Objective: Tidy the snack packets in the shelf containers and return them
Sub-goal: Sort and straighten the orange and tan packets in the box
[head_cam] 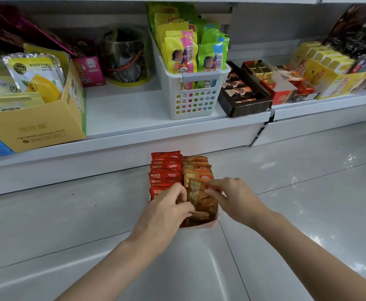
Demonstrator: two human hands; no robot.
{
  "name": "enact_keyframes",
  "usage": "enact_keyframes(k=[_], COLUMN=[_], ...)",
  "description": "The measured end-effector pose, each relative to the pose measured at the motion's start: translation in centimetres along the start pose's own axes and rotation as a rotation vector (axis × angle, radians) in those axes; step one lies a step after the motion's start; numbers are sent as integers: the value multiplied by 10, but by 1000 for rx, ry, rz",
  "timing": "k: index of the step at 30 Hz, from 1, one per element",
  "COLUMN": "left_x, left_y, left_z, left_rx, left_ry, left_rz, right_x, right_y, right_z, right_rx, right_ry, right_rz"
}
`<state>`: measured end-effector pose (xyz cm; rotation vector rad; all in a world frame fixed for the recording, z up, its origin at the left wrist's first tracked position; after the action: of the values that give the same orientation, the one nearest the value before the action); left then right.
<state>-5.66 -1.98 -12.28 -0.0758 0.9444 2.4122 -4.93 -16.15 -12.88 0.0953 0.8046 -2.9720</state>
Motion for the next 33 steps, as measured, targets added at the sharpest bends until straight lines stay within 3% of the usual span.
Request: enact_keyframes(k=[5, 10, 13, 15, 17, 19, 25, 33], left_x=[-2, -11, -15, -15, -15, -14, -7, -6], left_y=[14, 13, 14, 12, 9, 9, 0, 6], left_z=[-1, -10, -8, -9, -8, -8, -8, -10], left_rx=[-37, -27, -24, -13, -6, -12, -8, -44], left_ry=[60, 60, 85, 72, 64, 75, 104, 56], left_rz=[-96, -82, -98, -83, -54, -34, 45, -53], right_x=[-8, -9, -6, -14, -30, -38, -34, -30], right_y=[-4, -3, 11, 26, 41, 37, 24, 21], right_z=[-5, -32, -24, -6, 15, 15, -9, -18], right_rx=[-29, 262, -109, -347, -190, 53, 373, 271], right_ry=[-128, -379, -535, -442, -203, -76, 16, 12], right_rz=[28, 113, -81, -256, -260, -177, -5, -67])
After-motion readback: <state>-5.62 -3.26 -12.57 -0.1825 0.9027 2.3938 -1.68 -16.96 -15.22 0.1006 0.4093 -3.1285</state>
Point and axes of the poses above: each hand's wrist, its own x-axis away from the middle knuckle, its own z-axis out of the back of the hand, y = z × x, the point moved 10 cm from there along -x, towards the middle knuckle, and after that the axes turned 8 degrees about y, right-handed, at the moved point
